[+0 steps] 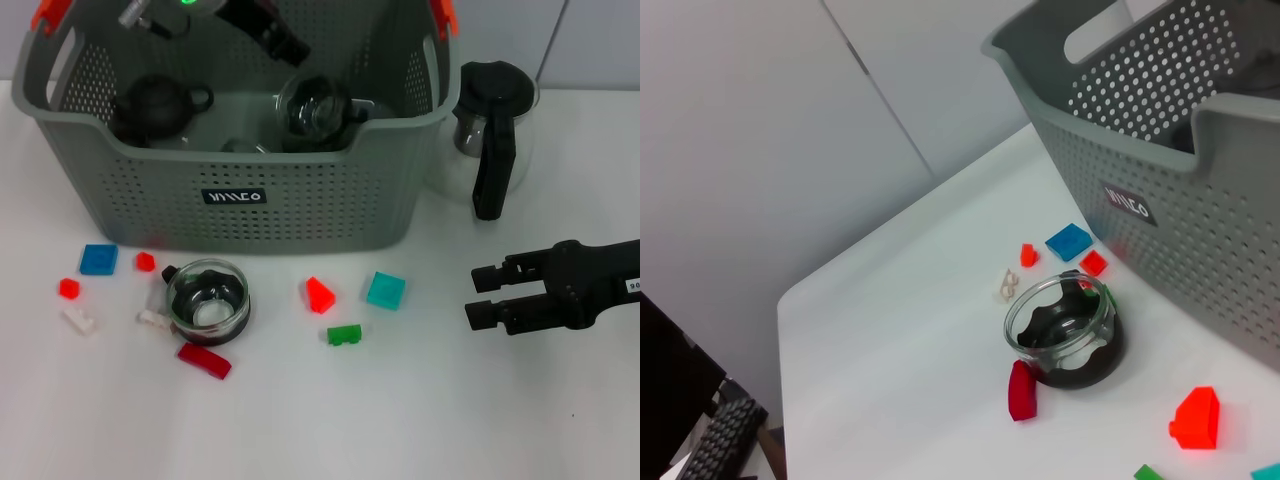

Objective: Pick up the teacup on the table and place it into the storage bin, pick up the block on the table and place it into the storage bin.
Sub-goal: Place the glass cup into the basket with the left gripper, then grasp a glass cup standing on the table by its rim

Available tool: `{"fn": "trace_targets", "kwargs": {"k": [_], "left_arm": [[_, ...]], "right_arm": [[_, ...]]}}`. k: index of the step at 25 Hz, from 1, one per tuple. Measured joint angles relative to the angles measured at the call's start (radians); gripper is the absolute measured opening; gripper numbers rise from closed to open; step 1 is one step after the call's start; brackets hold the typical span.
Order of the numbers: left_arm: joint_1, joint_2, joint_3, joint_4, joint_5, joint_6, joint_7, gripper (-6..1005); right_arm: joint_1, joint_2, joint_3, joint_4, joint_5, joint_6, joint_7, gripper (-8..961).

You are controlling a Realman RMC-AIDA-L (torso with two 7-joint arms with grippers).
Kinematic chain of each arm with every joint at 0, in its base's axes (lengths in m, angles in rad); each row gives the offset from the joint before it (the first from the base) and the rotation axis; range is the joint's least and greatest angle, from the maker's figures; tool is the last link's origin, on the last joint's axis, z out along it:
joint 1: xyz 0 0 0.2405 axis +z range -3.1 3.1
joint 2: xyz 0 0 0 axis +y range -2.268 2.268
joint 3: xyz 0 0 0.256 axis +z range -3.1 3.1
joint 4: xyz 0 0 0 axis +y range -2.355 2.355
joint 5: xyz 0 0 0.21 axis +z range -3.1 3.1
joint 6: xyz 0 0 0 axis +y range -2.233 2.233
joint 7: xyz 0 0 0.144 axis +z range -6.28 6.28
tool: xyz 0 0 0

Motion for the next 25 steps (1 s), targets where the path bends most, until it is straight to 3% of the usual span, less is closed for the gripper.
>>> {"fn": "trace_targets", "kwargs": {"k": [4, 8, 12, 17, 20, 25], "left_arm": [[0.01, 0.002, -0.043, 0.05, -0.012, 0.069, 0.002, 589], [0.057, 0.01, -0.158, 0.194, -0.09, 0.238, 0.014, 619], [0.104, 0.053, -0.268, 0.279, -0.227, 0.409, 0.006, 626], [0.163, 0.122, -0.433, 0.301, -0.38, 0.669, 0.001, 623], [0.22, 0.149, -0.48, 0.308, -0.453, 0.805, 0.022, 619], [0.307, 0.136, -0.518, 0.348, -0.488, 1.043, 0.146, 616]], "right_arm": [[-0.001, 0.0, 0.002, 0.0, 0.001, 0.0, -0.006, 715], [-0.002, 0.0, 0.002, 0.0, 0.001, 0.0, -0.006, 715], [-0.004, 0.0, 0.002, 0.001, 0.001, -0.003, -0.006, 715], [-0.004, 0.0, 0.003, 0.001, 0.0, -0.006, -0.002, 714], [-0.003, -0.001, 0.003, 0.001, 0.0, -0.009, 0.002, 714], [0.001, -0.001, 0.003, 0.001, -0.004, -0.01, 0.003, 714]]}}
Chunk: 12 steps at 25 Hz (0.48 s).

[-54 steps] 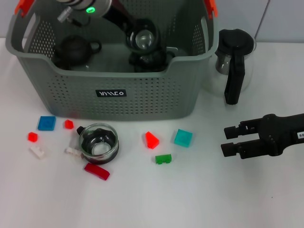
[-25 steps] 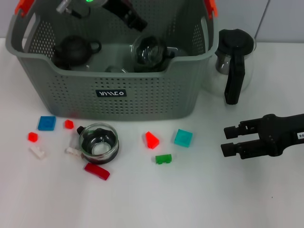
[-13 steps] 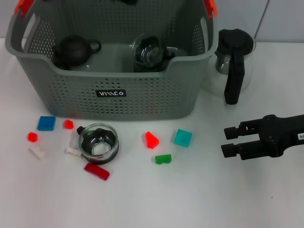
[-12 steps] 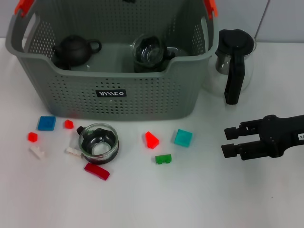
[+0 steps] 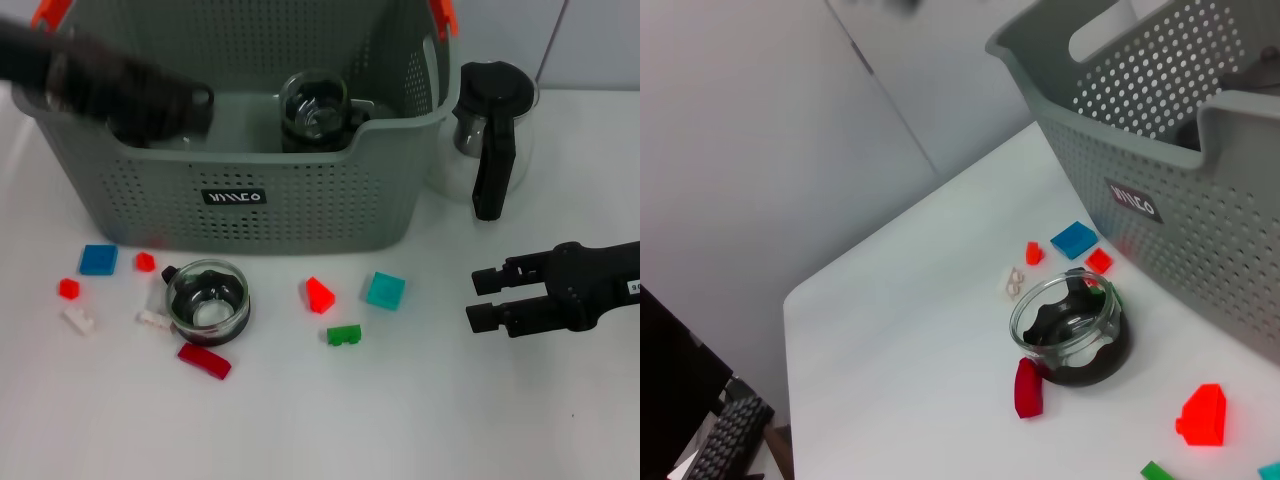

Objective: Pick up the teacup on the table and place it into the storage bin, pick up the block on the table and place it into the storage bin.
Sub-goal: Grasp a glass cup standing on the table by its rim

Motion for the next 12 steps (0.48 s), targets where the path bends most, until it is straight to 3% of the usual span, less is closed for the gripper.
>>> {"fn": "trace_targets", "kwargs": {"k": [2, 6, 12], "left_arm": [[0.03, -0.012, 0.022, 0.004, 0.009, 0.036, 0.026, 615], [0.083, -0.053, 0.146, 0.01, 0.049, 0.038, 0.055, 613], [0.093, -0.112, 0.312, 0.014, 0.159, -0.013, 0.061, 612]], "right_arm": [[0.001, -0.001, -0.001, 0.001, -0.001, -0.001, 0.001, 714], [-0.001, -0.002, -0.006, 0.001, -0.002, -0.003, 0.001, 714], [-0.004, 0.001, -0.009, 0.003, -0.002, -0.001, 0.001, 715]]}}
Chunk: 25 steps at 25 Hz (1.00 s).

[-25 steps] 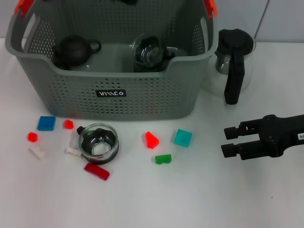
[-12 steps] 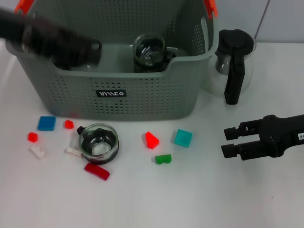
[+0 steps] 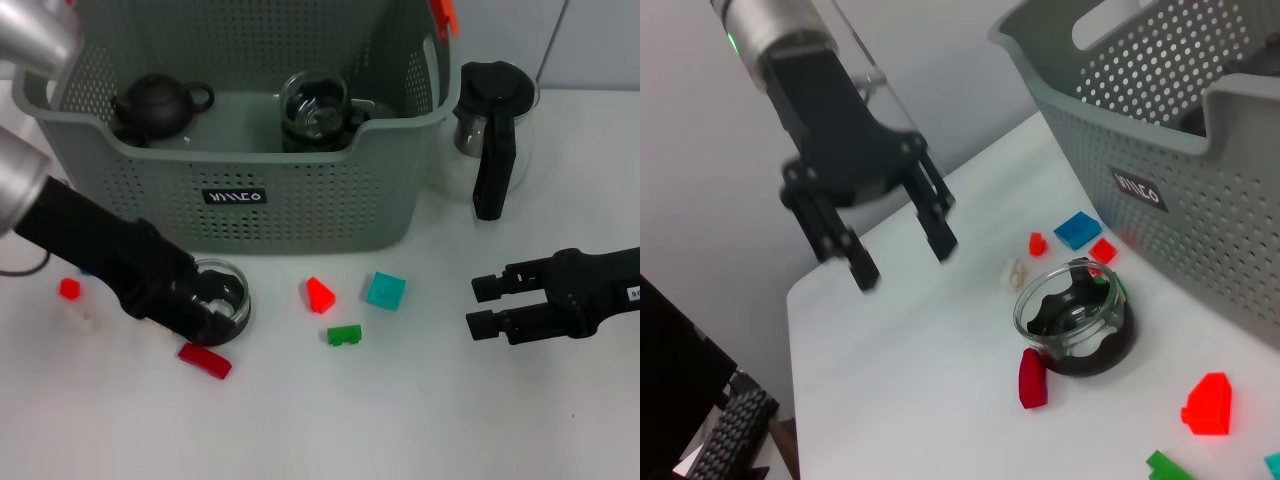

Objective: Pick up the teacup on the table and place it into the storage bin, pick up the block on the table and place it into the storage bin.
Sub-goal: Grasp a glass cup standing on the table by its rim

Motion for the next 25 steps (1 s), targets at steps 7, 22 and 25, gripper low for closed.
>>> {"fn": "trace_targets", "kwargs": {"k": [7, 22, 25], "left_arm": [[0.01, -0.071, 0.102, 0.058, 0.129, -0.124, 0.003, 613], [0.029, -0.144, 0.354, 0.174, 0.31, -0.289, -0.005, 612], [0.017, -0.144, 0.394, 0.143, 0.336, -0.324, -0.018, 612]], "right_arm": [[-0.001, 0.003, 0.0, 0.0, 0.0, 0.002, 0.0, 714], [0.0, 0.002, 0.008, 0.012, 0.0, 0.005, 0.0, 711], [0.001, 0.003, 0.008, 0.012, 0.0, 0.005, 0.002, 711]]}}
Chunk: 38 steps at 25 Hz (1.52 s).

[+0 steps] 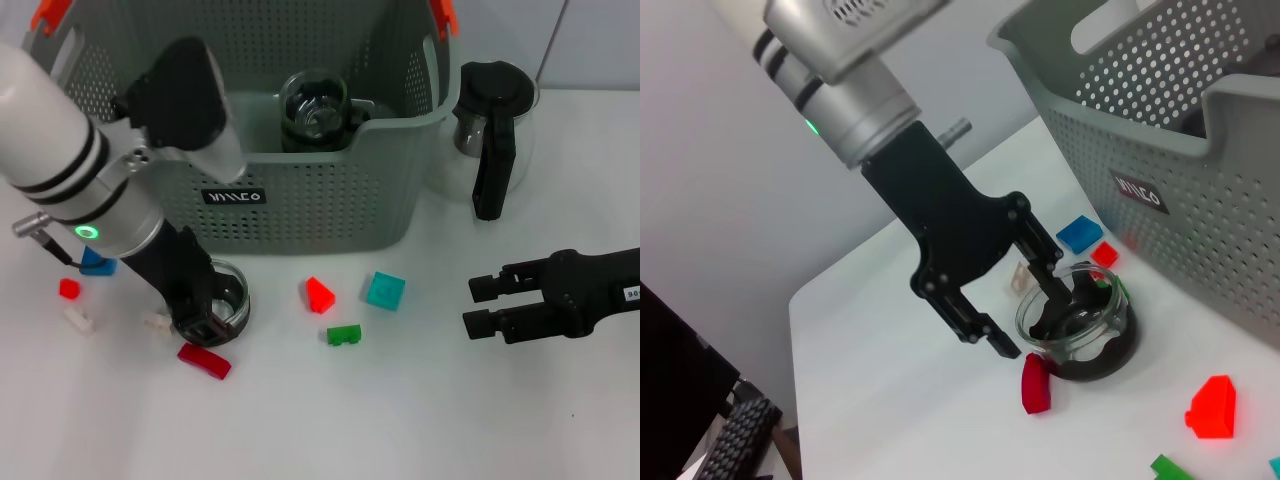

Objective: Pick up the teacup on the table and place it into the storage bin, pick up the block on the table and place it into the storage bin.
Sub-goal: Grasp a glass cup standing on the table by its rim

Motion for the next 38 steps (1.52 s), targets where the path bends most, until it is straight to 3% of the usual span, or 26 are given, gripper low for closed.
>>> {"fn": "trace_targets", "kwargs": {"k": [16, 26, 32, 38], "left_arm": [[-0.058, -0.004, 0.073, -0.17, 0.052, -0.124, -0.027, 613], [-0.062, -0.005, 0.097, -0.187, 0.073, -0.156, -0.046, 600], [-0.065, -0.003, 0.105, -0.179, 0.075, -0.154, -0.052, 413], [-0.066, -0.003, 0.113, -0.177, 0.075, -0.137, -0.05, 150]], "right_arm": [[0.004, 0.0, -0.001, 0.0, 0.0, 0.001, 0.007, 710], [0.007, -0.001, -0.001, 0.0, 0.0, 0.003, 0.008, 711], [0.006, -0.001, -0.001, 0.0, 0.0, 0.003, 0.009, 711], [0.006, -0.001, -0.001, 0.0, 0.0, 0.003, 0.009, 711]]}}
